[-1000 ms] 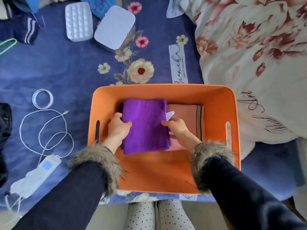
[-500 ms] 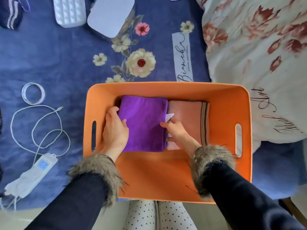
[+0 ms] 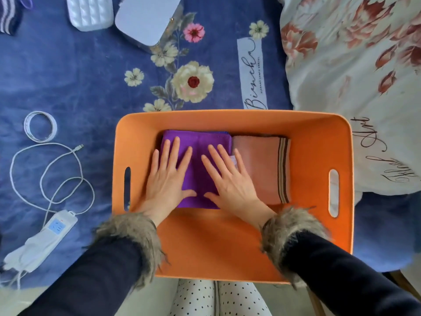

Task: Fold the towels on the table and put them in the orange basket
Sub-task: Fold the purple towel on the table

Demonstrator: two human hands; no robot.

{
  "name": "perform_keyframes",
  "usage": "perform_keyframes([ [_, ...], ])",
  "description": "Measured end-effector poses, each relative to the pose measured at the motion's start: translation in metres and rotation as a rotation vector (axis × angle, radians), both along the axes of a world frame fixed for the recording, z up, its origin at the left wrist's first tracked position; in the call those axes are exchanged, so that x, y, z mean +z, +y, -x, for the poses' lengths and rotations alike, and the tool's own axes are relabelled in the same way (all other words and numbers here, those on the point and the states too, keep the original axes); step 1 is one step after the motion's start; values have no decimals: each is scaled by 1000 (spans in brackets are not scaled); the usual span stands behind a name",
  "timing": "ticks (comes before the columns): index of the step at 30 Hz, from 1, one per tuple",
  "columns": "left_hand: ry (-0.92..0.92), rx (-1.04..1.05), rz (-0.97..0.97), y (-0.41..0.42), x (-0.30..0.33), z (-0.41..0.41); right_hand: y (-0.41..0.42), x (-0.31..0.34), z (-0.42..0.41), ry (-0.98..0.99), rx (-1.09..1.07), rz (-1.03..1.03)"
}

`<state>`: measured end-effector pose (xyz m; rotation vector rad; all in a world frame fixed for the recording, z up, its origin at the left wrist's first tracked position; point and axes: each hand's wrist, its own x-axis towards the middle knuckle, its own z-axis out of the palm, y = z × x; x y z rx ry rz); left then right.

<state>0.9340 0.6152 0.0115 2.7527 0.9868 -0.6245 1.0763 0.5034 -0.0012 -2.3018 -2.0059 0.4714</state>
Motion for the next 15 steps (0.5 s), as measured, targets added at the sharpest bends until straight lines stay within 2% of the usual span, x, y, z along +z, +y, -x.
perform_keyframes([
  [3, 125, 58, 115, 12, -10, -1, 0, -20, -19, -14, -15, 161],
  [5, 133, 65, 116, 10, -17, -3, 0, -30, -25, -15, -26, 213],
  [10, 118, 91, 107, 10, -27, -3, 5, -40, -25, -30, 15, 258],
  [15, 138, 88, 107, 3, -11, -4, 4, -19, -27, 59, 11, 273],
])
